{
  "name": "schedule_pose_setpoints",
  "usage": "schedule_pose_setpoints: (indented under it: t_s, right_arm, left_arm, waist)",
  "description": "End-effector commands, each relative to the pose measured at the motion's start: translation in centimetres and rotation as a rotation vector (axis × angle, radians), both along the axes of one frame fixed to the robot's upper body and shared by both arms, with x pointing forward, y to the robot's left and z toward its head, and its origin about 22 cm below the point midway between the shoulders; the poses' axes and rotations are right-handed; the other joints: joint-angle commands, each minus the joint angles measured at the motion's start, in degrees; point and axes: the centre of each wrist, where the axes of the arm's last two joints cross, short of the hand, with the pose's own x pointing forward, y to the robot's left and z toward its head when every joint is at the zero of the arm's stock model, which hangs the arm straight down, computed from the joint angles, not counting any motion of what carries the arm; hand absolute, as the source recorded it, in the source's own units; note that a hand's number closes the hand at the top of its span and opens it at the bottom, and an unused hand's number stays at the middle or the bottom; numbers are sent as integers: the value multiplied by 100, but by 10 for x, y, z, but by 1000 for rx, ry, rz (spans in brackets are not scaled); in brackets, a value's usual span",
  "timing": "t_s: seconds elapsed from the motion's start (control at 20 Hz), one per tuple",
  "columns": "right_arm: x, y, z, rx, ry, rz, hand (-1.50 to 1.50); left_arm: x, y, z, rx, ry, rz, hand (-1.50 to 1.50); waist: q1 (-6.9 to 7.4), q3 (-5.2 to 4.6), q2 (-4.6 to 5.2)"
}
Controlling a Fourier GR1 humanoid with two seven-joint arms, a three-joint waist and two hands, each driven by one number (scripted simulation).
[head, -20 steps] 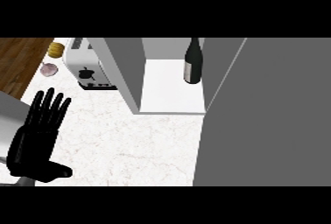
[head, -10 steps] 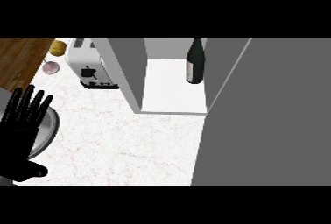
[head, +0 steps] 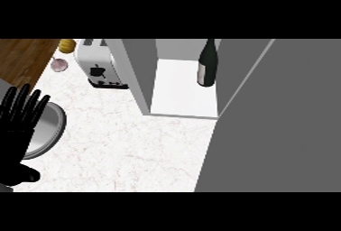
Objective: Pick up the wine, place it into the cabinet and close the cabinet
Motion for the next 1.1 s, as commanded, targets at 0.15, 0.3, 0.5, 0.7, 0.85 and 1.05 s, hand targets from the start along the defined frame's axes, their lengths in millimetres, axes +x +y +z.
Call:
schedule_pose_setpoints:
  t_s: [0.15, 0.3, 0.5, 0.7, 0.85, 1.05]
  right_arm:
    - [7, 47, 14, 175, 110, 152, 150]
    - [34, 73, 24, 169, 87, 143, 150]
    - [57, 132, 44, 147, 112, 145, 150]
    - [88, 165, 69, 164, 129, 104, 150]
    - [125, 172, 74, 179, 141, 86, 150]
    - [136, 191, 75, 201, 164, 42, 150]
  left_arm:
    - [5, 8, 7, 1, 2, -6, -150]
    - [3, 8, 5, 15, -1, -9, -150]
    - [2, 12, -1, -2, 0, 20, -150]
    - [2, 15, 5, -8, 21, 16, -150]
    - [0, 39, -7, -5, 28, 50, -150]
    - [-10, 51, 9, 12, 25, 49, -150]
  waist:
    - [108, -6, 8]
    - [99, 1, -3]
    - [-46, 9, -35]
    - [-140, 34, -38]
    - [-211, 37, -12]
    - [-199, 43, -37]
